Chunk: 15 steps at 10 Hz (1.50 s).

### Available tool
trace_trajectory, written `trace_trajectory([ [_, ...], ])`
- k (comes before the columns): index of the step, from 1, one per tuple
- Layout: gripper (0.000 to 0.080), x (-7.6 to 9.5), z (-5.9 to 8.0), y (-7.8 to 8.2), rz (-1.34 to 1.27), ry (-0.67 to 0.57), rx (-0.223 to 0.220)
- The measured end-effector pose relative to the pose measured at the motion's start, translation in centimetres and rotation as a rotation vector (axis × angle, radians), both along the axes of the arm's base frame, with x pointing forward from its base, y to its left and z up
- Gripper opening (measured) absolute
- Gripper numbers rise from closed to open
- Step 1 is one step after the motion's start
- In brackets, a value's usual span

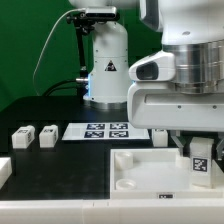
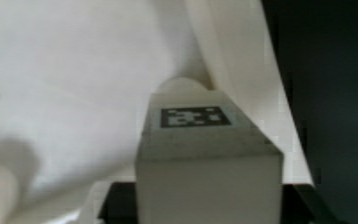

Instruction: Assemble one leg

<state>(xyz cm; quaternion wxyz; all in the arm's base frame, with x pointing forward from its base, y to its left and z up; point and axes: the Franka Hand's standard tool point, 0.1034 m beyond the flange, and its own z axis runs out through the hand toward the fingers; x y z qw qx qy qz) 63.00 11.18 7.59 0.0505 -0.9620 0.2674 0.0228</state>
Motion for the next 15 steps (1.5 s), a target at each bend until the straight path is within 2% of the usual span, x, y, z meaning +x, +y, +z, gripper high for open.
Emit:
trace_trajectory([
  [3,0.0294,-0.2,-0.2,0.1,-0.368,0.046,-0.019],
  [4,0.0294,-0.1,-0.2,-0.1,-0.464,0.058,-0.009],
  [7,0.0313,-0.2,-0.2,0.0,-0.475,0.060,-0.008],
  [8,0.0504,-0.2,-0.2,0.0,-0.428,0.055,-0.007],
  [9,0.0603,-0.2,-0.2,0.0,-0.425,0.055,-0.007],
  [10,0.0603,-0.2,-0.2,0.1,-0.379,0.050,-0.006],
  [11,0.0641,-0.2,-0.2,0.1,-0.194,0.029,-0.006],
  [15,0.0649,-0.6,-0.6,1.0,0.488,-0.032,-0.013],
])
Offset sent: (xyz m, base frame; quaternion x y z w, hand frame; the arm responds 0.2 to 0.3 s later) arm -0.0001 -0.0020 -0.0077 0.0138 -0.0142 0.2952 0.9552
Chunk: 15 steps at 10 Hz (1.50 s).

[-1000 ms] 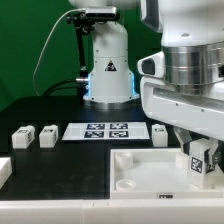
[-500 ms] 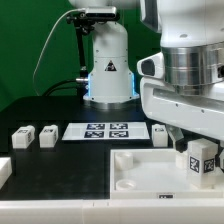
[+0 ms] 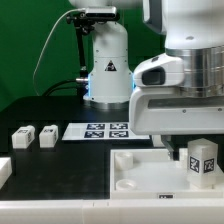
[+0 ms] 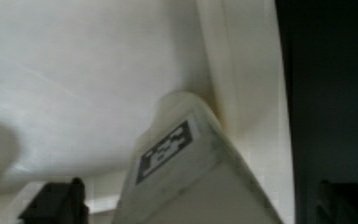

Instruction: Assemble one leg

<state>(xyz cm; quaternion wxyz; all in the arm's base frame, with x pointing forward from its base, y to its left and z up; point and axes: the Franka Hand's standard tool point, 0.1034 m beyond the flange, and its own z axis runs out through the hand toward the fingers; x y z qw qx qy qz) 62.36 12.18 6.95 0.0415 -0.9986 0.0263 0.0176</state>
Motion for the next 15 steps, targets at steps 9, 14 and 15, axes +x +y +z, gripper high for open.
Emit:
trace_trajectory([
  [9,0.0532,-0.37,-0.10,-0.40,0.463,-0.026,-0.007],
  [14,0.0292,-0.38,-0.13,-0.44,0.416,-0.022,-0.008],
  [15,0.0292,-0.38,-0.13,-0.42,0.408,-0.022,-0.008],
])
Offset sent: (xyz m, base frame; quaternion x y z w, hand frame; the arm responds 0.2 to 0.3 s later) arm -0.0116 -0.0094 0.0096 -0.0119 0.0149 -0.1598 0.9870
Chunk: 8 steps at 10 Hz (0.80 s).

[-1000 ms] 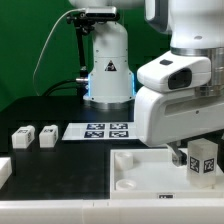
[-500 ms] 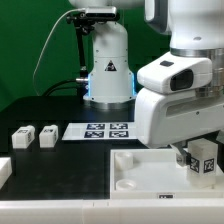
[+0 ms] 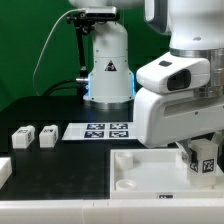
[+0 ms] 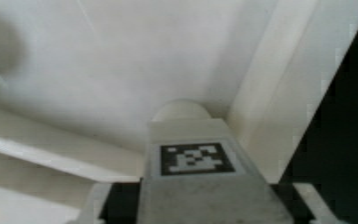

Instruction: Assemble one leg

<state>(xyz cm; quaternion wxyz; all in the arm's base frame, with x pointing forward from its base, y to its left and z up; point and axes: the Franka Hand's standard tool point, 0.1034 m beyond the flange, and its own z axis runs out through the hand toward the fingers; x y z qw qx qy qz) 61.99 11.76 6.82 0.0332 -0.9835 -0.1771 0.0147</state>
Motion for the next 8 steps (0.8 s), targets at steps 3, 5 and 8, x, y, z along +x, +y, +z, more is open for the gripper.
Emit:
trace_trajectory([
  [3,0.0294,0.08,-0.05,0.15,-0.595,0.000,0.009],
  [5,0.0294,0.16,-0.01,0.10,-0.783,0.021,0.023],
  [8,0.0294,0.21,0.01,0.09,-1.203,0.071,0.031],
])
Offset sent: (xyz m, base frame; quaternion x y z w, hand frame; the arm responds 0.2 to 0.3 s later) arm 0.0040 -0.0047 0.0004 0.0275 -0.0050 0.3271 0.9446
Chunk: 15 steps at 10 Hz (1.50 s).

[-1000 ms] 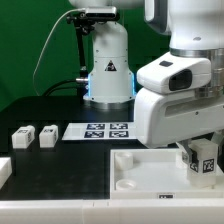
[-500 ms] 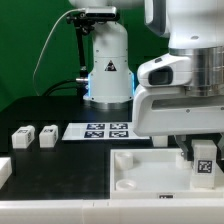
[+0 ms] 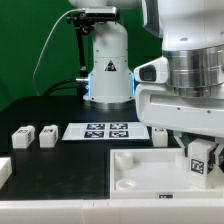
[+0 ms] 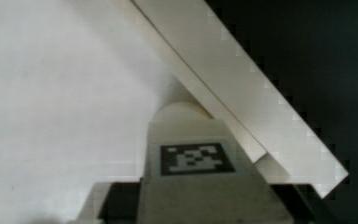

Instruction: Assemble one leg

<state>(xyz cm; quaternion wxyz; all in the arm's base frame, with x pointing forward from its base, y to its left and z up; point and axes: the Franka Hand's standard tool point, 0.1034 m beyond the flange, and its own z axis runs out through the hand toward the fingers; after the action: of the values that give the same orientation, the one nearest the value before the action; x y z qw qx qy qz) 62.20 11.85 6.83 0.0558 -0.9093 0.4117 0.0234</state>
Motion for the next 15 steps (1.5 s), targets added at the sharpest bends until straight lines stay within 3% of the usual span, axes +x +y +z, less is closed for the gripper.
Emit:
trace_trajectory([
  [2,0.0294,-0.17,-0.19,0.33,-0.231,0.030,0.003],
  [4,0.0294,-0.16,-0.19,0.35,-0.249,0.031,0.005],
  [5,0.0398,-0.17,-0.21,0.37,-0.229,0.029,0.005],
  [6,0.0398,-0.15,-0.22,0.32,-0.168,0.022,0.004],
  [7,0.0599,-0.11,-0.23,0.27,-0.084,0.015,0.000],
  [8,0.0635,-0.25,-0.23,0.62,0.040,0.006,-0.009],
  [12,0.0649,-0.27,-0.07,0.95,0.609,-0.046,-0.018],
  [15,0.0649,0.09,0.38,0.26,1.021,-0.075,-0.044],
])
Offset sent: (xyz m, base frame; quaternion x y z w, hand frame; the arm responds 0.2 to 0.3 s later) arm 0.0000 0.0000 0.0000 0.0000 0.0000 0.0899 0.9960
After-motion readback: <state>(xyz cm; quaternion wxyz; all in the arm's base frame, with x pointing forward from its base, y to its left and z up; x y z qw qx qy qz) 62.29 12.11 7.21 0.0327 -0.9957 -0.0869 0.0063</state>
